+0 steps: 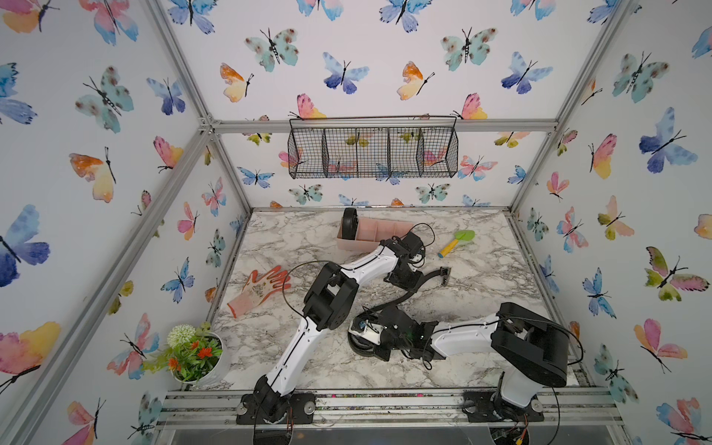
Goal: Place the belts into the storage roll
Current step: Roll the belt at the center of the board.
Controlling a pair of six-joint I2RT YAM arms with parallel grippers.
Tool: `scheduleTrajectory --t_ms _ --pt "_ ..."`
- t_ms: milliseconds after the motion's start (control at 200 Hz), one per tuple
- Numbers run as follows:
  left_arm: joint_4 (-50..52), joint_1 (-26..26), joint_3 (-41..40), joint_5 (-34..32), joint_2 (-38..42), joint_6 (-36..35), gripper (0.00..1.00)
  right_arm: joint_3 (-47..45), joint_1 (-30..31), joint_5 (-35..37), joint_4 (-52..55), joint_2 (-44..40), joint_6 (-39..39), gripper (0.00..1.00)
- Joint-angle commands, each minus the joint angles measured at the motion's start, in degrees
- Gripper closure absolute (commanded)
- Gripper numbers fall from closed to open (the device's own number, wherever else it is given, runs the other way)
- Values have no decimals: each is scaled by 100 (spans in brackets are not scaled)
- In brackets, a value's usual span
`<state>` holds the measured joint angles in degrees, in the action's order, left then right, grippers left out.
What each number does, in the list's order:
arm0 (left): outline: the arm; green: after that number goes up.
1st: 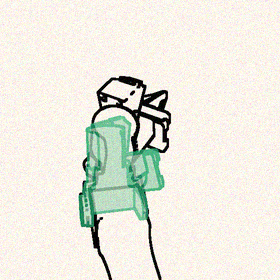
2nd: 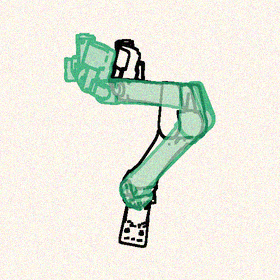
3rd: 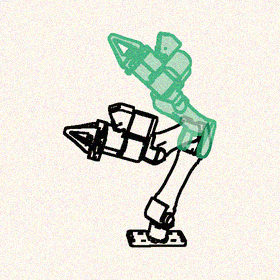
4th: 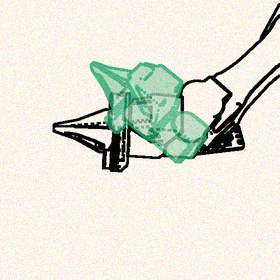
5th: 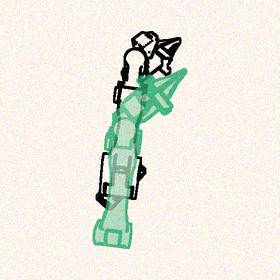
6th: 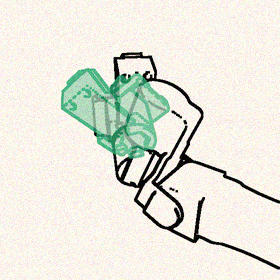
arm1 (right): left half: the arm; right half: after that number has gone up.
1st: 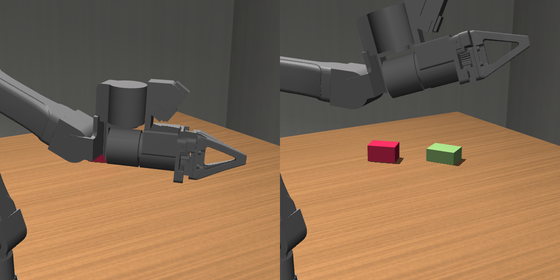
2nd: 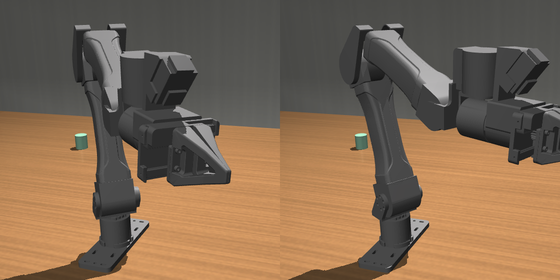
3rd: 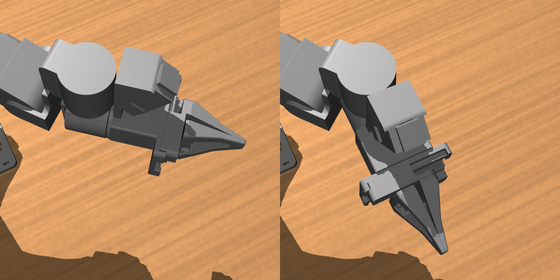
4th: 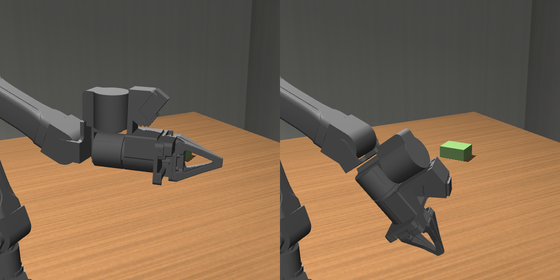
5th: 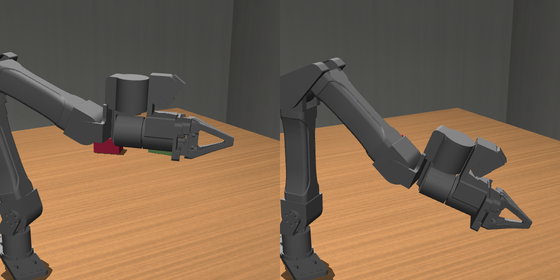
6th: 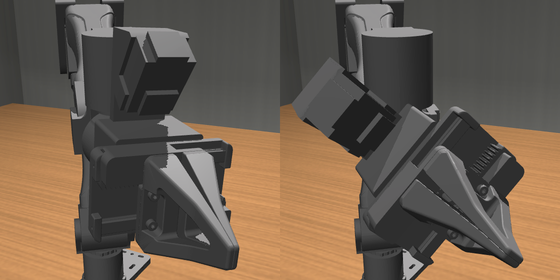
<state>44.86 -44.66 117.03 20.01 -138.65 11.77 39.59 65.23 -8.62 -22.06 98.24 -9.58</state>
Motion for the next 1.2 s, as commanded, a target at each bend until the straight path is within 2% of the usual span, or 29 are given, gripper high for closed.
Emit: scheduleTrajectory --t_ms 0,90,295,425,611,781,926,1046,1196 --pt "80 41 -171 -220 379 27 87 -188 33 212 77 150 139 97" --pt "98 137 -502 -518 708 98 73 -206 31 270 80 161 256 97" --pt "-483 828 -1930 -709 2139 422 33 -254 33 272 45 187 400 97" --pt "-434 1280 -2608 -872 3038 470 1 -346 33 237 -59 189 489 97" --pt "-581 1808 -4097 -973 4317 689 1 -400 33 267 -87 167 533 97" --pt "-1072 1863 -5675 -740 5383 1001 2 -399 32 227 -70 144 554 97" --pt "-1413 1928 -6717 -589 6178 1242 0 -433 29 173 -79 95 580 97" --pt "-1832 1959 -7329 -275 6549 1395 0 -521 33 128 -122 38 589 97" --pt "-2313 1970 -7679 200 6366 1493 4 -600 31 78 -176 4 578 97"
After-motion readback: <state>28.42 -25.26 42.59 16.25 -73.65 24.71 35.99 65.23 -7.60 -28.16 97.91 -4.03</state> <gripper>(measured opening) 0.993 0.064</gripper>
